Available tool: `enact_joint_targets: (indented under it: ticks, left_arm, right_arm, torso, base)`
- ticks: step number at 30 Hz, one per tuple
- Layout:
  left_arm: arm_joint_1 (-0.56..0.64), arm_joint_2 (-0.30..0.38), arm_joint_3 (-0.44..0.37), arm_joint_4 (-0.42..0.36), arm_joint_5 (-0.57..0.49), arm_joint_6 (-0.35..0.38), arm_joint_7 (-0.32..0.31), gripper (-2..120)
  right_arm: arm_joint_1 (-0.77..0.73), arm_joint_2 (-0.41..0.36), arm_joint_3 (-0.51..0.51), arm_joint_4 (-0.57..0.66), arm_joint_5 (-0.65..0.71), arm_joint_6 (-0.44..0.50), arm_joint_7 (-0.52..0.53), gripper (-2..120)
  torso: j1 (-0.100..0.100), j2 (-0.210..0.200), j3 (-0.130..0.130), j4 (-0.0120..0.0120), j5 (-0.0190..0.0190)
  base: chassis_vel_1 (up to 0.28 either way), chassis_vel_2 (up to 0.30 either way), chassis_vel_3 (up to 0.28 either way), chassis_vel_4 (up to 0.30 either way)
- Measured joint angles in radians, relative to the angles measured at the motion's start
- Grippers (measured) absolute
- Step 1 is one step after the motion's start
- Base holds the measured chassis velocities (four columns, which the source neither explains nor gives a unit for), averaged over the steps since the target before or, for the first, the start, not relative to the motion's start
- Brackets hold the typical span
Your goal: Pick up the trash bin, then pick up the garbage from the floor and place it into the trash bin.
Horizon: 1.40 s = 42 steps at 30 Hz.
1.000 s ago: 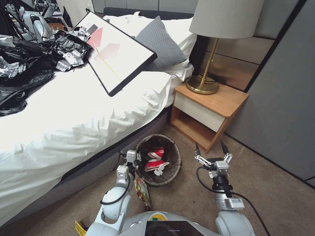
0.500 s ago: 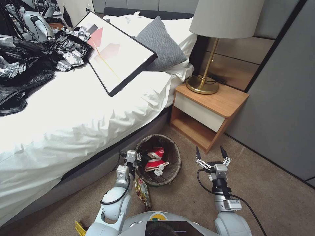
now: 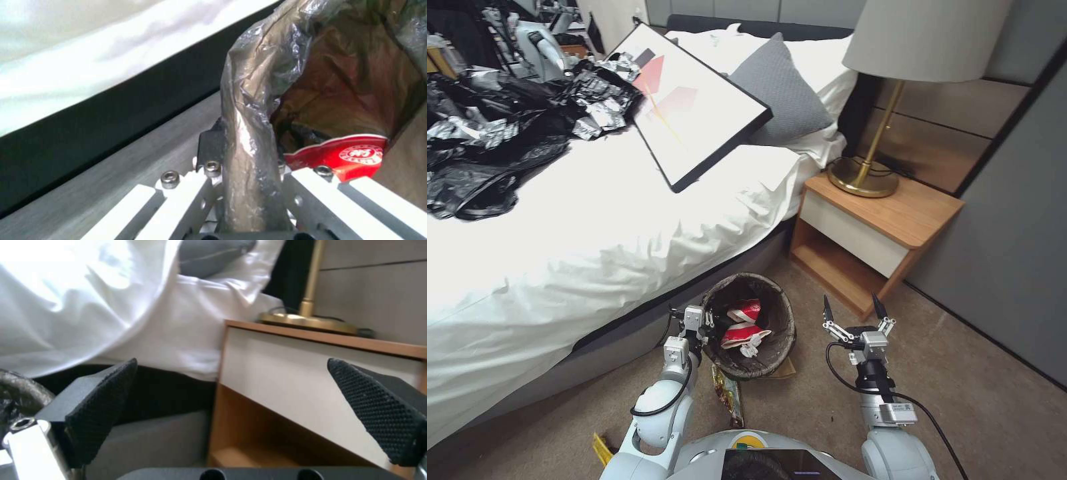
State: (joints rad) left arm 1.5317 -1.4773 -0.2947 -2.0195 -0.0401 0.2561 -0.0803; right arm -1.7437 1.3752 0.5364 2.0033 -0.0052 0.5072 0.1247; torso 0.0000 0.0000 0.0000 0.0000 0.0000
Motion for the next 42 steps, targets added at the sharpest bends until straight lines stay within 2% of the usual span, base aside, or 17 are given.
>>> enact_joint_targets:
  ticks: [17, 24, 29, 32, 37, 39, 42]
  left_arm:
    - [0.0, 0.0, 0.002, 0.0, -0.001, 0.0, 0.002, 0]
    - [0.0, 0.0, 0.001, 0.0, -0.001, 0.0, 0.002, 0]
    - [0.0, 0.0, 0.001, 0.0, -0.001, 0.0, 0.002, 0]
    - [0.0, 0.0, 0.001, 0.0, 0.0, 0.0, 0.001, 0]
    - [0.0, 0.0, 0.001, 0.0, 0.0, 0.0, 0.002, 0]
    - [0.0, 0.0, 0.001, 0.0, 0.0, 0.0, 0.001, 0]
    - [0.0, 0.0, 0.001, 0.0, 0.0, 0.0, 0.001, 0]
  right_arm:
    - [0.016, -0.004, 0.007, 0.002, 0.01, -0.008, -0.005, 100]
    - [0.019, -0.019, 0.029, -0.013, 0.025, -0.051, -0.032, 100]
    - [0.018, -0.042, 0.061, -0.035, 0.041, -0.132, -0.099, 100]
    - [0.039, -0.073, 0.09, -0.087, 0.051, -0.185, -0.206, 100]
    - [0.042, -0.075, 0.092, -0.092, 0.052, -0.19, -0.216, 100]
    - [0.061, -0.102, 0.104, -0.14, 0.056, -0.211, -0.295, 100]
    - [0.065, -0.112, 0.105, -0.154, 0.057, -0.214, -0.317, 100]
  torso:
    - [0.0, 0.0, 0.0, 0.0001, -0.0001]
    - [0.0, 0.0, 0.0, -0.0001, 0.0]
    - [0.0, 0.0, 0.0, -0.0001, 0.0]
    - [0.0, 0.0, 0.0, -0.0001, 0.0001]
    - [0.0, 0.0, 0.0, -0.0001, 0.0001]
    - [0.0, 0.0, 0.0, 0.0002, 0.0002]
    - [0.0, 0.0, 0.0, 0.0002, 0.0002]
  base:
    - [0.068, 0.06, 0.067, 0.063]
    - [0.0, 0.0, 0.0, 0.0]
    - [0.0, 0.0, 0.0, 0.0]
    - [0.0, 0.0, 0.0, 0.0]
    - [0.0, 0.0, 0.0, 0.0]
    - [0.0, 0.0, 0.0, 0.0]
    - [0.0, 0.0, 0.0, 0.0]
